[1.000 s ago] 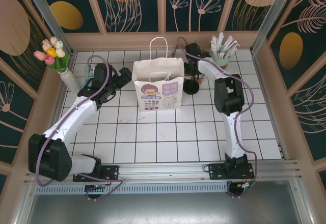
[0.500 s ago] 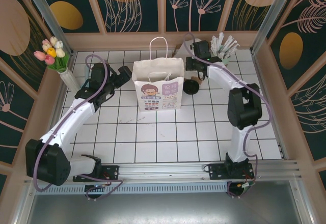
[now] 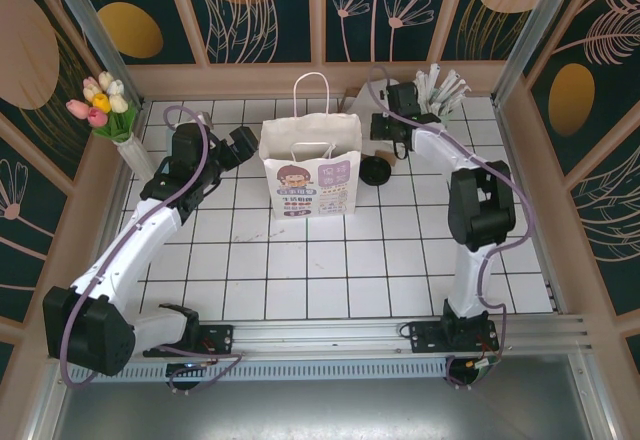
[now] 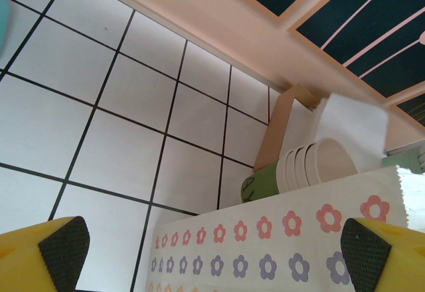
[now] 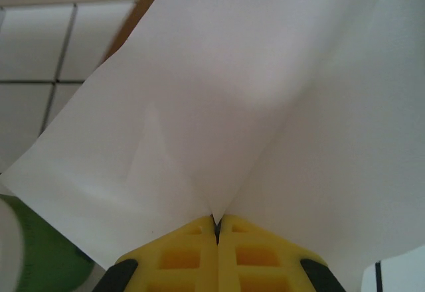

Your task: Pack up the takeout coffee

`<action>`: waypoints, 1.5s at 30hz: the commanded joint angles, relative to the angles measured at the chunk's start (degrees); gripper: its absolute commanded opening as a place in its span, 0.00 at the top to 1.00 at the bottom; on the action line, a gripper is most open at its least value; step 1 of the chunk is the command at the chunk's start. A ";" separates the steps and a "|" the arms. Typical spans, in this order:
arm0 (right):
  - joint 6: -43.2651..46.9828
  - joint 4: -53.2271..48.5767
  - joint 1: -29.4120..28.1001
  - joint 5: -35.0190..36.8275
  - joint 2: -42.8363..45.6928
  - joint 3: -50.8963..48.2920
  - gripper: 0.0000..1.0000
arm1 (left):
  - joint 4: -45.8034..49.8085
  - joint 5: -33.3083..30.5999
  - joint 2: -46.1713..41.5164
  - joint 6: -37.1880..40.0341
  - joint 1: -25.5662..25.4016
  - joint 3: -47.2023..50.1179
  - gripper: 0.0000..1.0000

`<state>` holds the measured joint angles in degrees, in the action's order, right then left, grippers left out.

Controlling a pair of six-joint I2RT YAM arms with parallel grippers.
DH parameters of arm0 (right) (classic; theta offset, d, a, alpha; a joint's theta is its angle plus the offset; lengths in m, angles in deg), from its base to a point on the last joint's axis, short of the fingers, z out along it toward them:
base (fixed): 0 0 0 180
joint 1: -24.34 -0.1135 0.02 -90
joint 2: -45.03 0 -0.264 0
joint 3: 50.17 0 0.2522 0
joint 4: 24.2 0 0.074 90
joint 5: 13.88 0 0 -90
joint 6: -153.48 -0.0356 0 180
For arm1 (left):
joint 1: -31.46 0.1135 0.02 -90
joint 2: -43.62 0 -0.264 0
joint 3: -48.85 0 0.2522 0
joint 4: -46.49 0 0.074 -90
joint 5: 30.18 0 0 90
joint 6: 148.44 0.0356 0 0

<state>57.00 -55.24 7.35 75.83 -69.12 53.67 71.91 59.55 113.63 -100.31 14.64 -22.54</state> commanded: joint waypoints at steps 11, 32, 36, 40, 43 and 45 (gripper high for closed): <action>9.45 -12.35 -0.26 -7.10 0.17 3.39 0.57 | -1.20 0.48 -1.29 2.51 0.13 0.16 0.01; 52.53 1.37 -1.02 -1.86 -1.54 -3.51 0.31 | -1.90 -0.39 -0.85 3.62 0.12 0.52 0.01; 52.89 3.93 -0.96 0.11 -5.22 -1.16 0.39 | -1.99 -0.78 -0.96 3.63 0.18 0.92 0.02; 53.91 3.52 -1.34 2.21 -8.98 1.97 0.43 | -1.90 -1.18 -1.07 3.63 0.20 1.29 0.01; 52.79 4.60 -1.44 3.63 -9.77 3.34 0.55 | -2.00 -1.40 -1.02 3.63 0.16 1.29 0.01; 51.26 3.68 -1.30 1.50 -8.88 4.42 0.62 | -1.99 -1.32 -0.99 3.61 0.15 1.30 0.01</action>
<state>109.18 -52.73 6.26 77.47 -78.50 54.85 71.32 59.13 113.35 -97.62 14.64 -21.88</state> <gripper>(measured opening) 0.397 0.987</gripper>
